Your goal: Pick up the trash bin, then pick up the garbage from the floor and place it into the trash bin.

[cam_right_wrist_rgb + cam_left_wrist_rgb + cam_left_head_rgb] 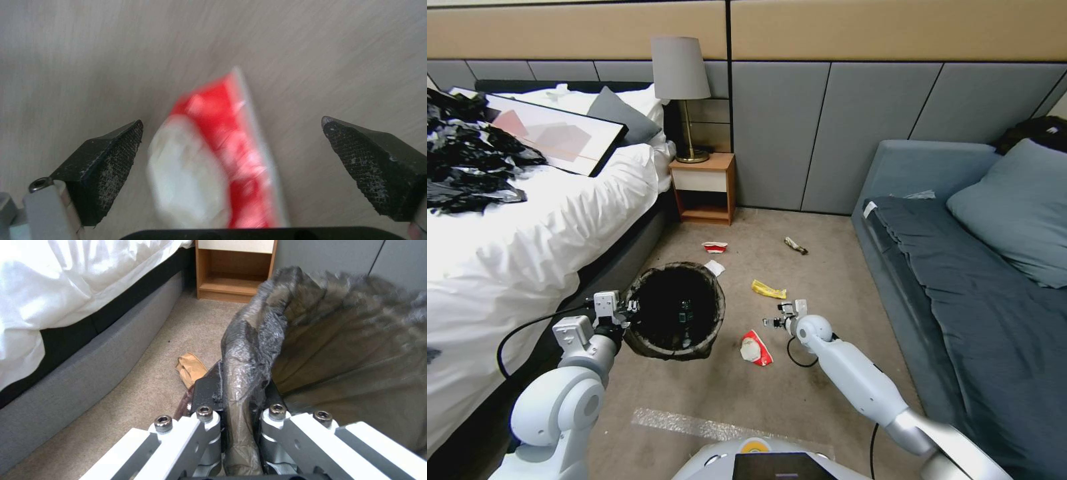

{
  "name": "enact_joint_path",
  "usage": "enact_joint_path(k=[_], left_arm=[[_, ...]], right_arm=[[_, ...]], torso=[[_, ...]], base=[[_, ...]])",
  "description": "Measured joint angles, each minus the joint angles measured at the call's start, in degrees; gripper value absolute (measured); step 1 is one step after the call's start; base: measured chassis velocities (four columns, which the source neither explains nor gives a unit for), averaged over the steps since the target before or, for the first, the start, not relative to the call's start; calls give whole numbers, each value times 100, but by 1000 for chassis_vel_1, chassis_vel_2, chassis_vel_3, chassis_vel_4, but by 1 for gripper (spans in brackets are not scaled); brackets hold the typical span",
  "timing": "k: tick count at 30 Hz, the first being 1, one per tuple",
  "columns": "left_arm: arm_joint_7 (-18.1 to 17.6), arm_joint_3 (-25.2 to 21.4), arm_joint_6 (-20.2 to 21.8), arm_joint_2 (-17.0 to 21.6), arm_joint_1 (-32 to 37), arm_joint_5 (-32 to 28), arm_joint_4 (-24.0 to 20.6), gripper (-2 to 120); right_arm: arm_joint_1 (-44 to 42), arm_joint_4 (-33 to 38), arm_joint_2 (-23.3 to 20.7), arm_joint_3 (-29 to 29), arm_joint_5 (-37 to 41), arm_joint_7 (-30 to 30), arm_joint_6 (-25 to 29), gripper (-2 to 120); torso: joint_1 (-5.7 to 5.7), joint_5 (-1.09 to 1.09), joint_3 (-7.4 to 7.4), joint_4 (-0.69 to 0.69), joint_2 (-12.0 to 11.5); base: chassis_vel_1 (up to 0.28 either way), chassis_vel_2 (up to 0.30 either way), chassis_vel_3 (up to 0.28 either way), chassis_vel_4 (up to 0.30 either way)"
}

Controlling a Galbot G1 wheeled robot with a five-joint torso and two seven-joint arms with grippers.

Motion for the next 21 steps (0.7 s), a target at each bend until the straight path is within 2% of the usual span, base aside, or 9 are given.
enact_joint_path(k=[1, 2, 3, 5, 7, 10, 21], left_arm=[[-1, 0, 0, -6, -11, 0, 10, 4], [-1, 3, 0, -12, -19, 1, 15, 4], [0, 7, 0, -17, -23, 0, 16, 4], [1, 12, 0, -23, -25, 2, 17, 4], [1, 14, 0, -29, -18, 11, 25, 4], [4, 13, 0, -28, -14, 11, 29, 4], [17, -4, 0, -29, -22, 17, 60, 4]], right_arm=[[53, -68, 23, -61, -34, 2, 14, 100], [69, -107, 53, -105, -68, 2, 24, 100], [70, -143, 86, -159, -82, -1, 24, 100], [72, -181, 126, -195, -96, -4, 23, 100], [101, -250, 164, -247, -130, -3, 35, 100], [104, -291, 196, -294, -131, -9, 35, 100], [116, -609, 331, -291, -273, -74, 87, 100]], torso=[[-1, -24, -1, -1, 1], [0, -24, -1, -1, 0], [0, -11, -1, -2, 0], [0, -9, 0, -2, 0], [0, -19, -1, -1, 0], [0, -13, -1, 0, 0], [0, -15, -1, 0, 0]], base=[[0, 0, 0, 0], [0, 0, 0, 0], [0, 0, 0, 0], [0, 0, 0, 0], [0, 0, 0, 0], [0, 0, 0, 0], [0, 0, 0, 0]])
